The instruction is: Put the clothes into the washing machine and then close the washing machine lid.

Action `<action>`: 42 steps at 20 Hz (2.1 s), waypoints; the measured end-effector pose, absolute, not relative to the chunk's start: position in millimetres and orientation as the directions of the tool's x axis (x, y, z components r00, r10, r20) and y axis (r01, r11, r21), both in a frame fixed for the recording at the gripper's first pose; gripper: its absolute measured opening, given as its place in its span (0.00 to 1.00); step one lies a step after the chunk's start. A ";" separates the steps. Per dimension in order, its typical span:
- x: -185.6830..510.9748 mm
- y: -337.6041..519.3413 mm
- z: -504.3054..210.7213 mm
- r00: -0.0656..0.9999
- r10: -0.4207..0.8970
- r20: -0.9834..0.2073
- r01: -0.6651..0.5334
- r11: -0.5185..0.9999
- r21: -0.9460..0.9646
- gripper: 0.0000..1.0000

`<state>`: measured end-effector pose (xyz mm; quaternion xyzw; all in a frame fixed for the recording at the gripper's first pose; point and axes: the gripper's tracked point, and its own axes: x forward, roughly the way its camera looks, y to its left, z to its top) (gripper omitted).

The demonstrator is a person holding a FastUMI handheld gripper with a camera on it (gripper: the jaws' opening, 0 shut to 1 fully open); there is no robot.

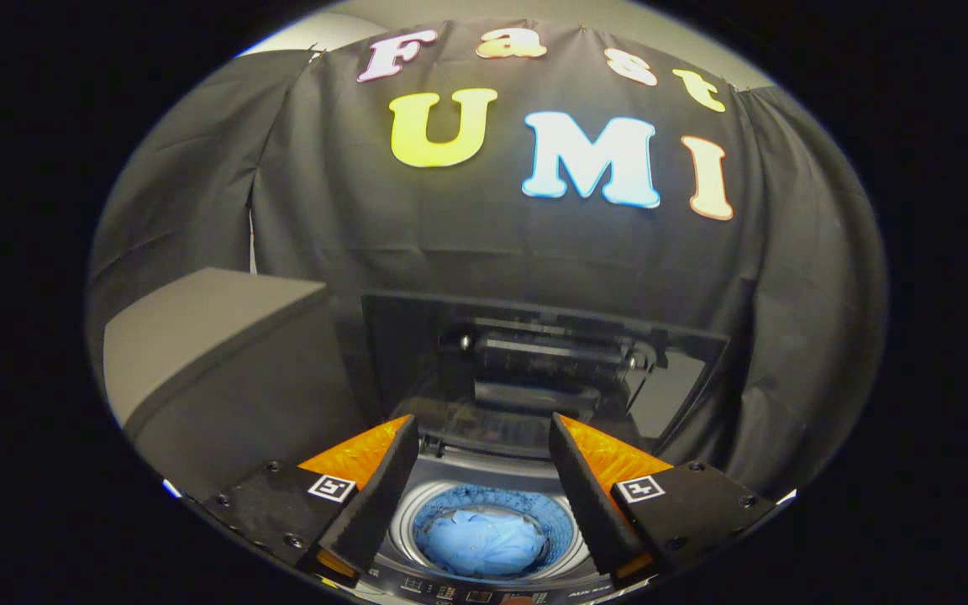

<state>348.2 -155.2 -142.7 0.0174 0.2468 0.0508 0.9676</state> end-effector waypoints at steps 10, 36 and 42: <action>406.2 -168.9 -71.0 0.919 0.113 -0.378 -0.089 0.993 0.079 0.96; 526.9 -156.8 -185.9 0.673 0.073 -0.736 0.045 0.989 0.139 0.97; 521.0 -155.5 -186.9 0.672 0.076 -0.736 0.039 0.990 0.138 0.97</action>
